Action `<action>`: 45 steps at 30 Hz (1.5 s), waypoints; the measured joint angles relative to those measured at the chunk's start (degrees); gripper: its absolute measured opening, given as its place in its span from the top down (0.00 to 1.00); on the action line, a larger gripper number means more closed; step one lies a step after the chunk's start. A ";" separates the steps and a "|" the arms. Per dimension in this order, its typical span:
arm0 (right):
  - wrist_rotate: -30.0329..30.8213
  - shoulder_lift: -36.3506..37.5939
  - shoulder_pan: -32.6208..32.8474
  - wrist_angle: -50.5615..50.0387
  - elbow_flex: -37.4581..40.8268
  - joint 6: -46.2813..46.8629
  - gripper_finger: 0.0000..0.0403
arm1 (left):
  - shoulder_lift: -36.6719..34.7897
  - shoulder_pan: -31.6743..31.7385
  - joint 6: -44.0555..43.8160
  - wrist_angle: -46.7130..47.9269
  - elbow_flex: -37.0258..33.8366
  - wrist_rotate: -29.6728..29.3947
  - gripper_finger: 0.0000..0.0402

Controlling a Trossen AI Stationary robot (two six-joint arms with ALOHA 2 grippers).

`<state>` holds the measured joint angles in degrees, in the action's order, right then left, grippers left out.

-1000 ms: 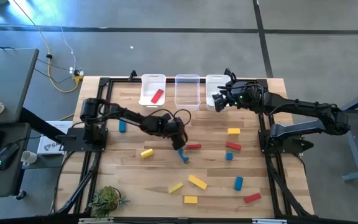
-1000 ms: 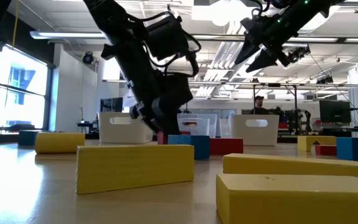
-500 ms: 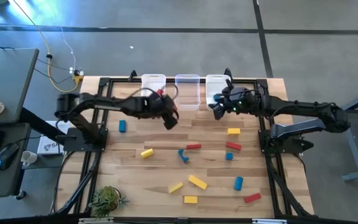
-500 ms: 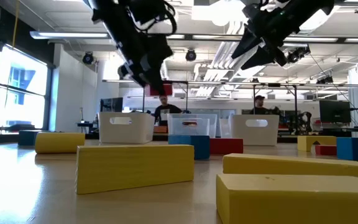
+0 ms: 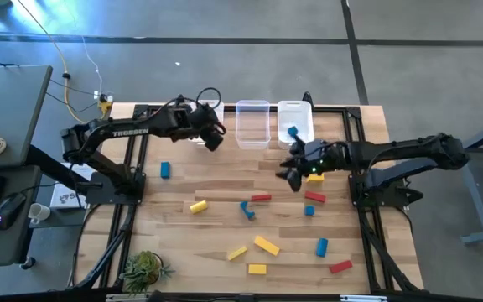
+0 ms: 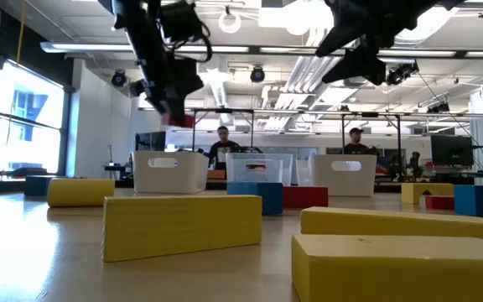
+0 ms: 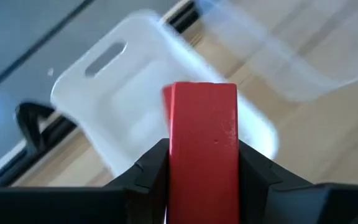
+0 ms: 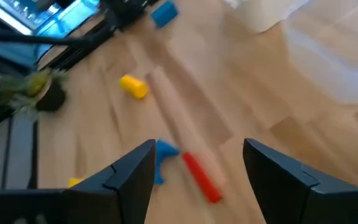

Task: Sort & place blocks by color
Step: Put the red block into the left white bin, then put the yellow block into the transparent bin

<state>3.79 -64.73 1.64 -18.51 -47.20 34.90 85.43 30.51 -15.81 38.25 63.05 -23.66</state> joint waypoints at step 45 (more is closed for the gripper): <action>6.03 -14.12 23.35 10.27 -6.23 6.06 0.43 | 9.64 9.60 -0.84 -5.33 0.06 9.62 0.46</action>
<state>9.82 -78.85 24.99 -8.24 -53.43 40.96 95.07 40.12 -16.66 32.93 63.11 -14.03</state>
